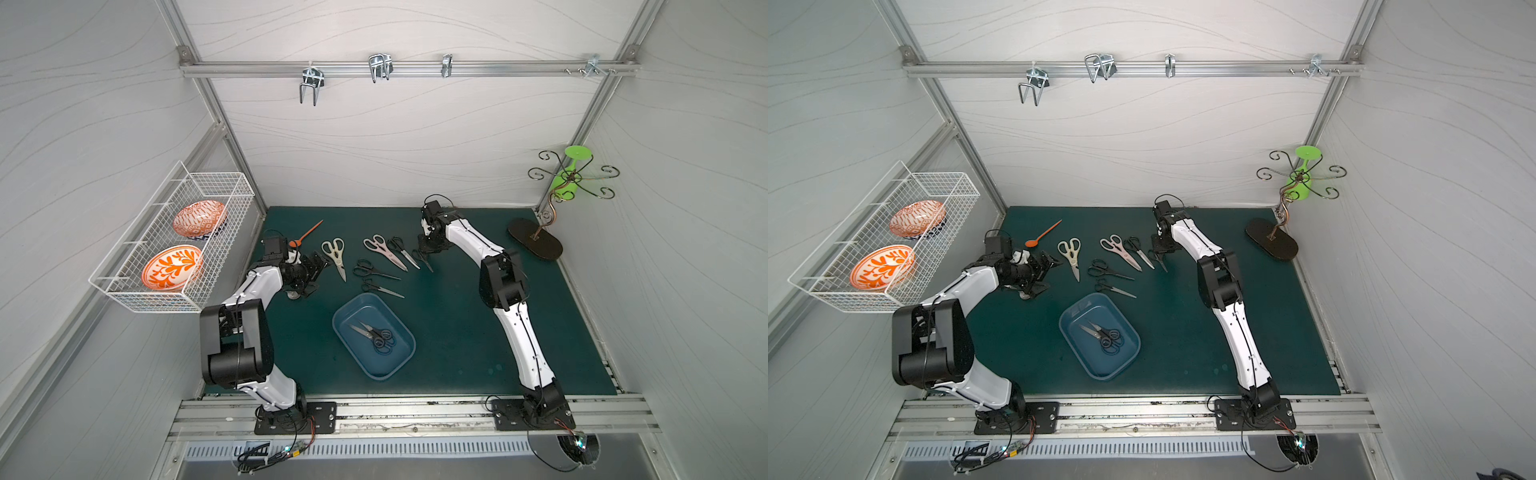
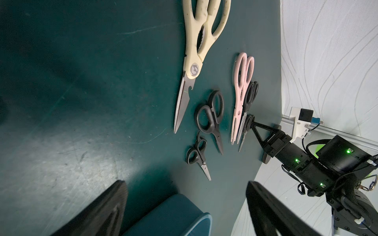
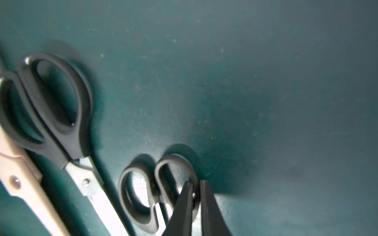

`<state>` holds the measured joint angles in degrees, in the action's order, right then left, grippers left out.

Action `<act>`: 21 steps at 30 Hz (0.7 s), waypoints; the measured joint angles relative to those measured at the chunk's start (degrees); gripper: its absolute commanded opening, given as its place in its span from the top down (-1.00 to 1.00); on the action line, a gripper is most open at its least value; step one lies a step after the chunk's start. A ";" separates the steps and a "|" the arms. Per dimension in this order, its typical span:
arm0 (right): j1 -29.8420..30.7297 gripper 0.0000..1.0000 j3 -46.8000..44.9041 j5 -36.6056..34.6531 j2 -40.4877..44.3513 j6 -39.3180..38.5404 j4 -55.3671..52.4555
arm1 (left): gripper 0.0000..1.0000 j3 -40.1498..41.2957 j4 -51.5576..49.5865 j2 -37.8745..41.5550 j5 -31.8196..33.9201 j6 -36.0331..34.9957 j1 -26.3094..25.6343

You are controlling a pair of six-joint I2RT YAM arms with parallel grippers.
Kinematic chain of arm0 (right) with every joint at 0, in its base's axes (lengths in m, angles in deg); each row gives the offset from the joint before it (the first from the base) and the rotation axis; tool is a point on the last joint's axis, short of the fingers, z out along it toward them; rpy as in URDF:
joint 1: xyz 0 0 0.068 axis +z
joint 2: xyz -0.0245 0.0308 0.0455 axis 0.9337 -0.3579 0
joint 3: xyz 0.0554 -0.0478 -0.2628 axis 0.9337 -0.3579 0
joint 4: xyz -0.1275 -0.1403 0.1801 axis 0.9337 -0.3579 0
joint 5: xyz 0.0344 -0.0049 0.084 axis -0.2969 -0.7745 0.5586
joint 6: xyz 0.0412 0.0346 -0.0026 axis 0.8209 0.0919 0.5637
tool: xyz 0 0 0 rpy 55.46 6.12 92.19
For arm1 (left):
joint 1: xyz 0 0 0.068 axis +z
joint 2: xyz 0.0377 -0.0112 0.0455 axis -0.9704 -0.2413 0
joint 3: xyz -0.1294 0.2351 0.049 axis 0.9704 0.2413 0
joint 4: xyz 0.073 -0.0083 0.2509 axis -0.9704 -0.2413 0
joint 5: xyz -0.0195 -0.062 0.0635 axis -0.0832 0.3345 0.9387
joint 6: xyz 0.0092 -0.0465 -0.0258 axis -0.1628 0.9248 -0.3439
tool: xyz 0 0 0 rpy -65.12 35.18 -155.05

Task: Put the scissors into the storage box
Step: Pick up the scissors from the center of the board.

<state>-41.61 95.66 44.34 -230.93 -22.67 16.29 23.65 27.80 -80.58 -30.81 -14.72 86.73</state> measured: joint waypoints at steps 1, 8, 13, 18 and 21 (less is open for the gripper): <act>0.00 0.88 0.00 0.00 0.00 0.00 -0.02 | -0.91 0.00 0.00 0.00 0.02 0.00 0.00; 0.00 1.00 0.00 -0.11 0.00 -0.11 -0.04 | -0.91 0.00 0.00 0.00 0.00 0.00 0.00; -0.09 1.00 0.00 -0.15 0.02 -1.05 -0.02 | -0.91 0.00 0.00 0.00 0.00 0.00 0.00; -0.83 1.00 -0.15 -0.04 0.68 -2.10 -0.44 | -0.91 0.00 0.00 0.00 0.02 0.00 0.00; -1.70 1.00 -0.52 0.61 2.38 -2.51 -0.90 | -0.91 0.00 0.00 0.00 0.02 0.00 0.00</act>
<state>-43.31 95.13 44.95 -228.54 -25.18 15.39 23.65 27.80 -80.58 -30.78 -14.72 86.73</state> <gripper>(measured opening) 0.055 0.954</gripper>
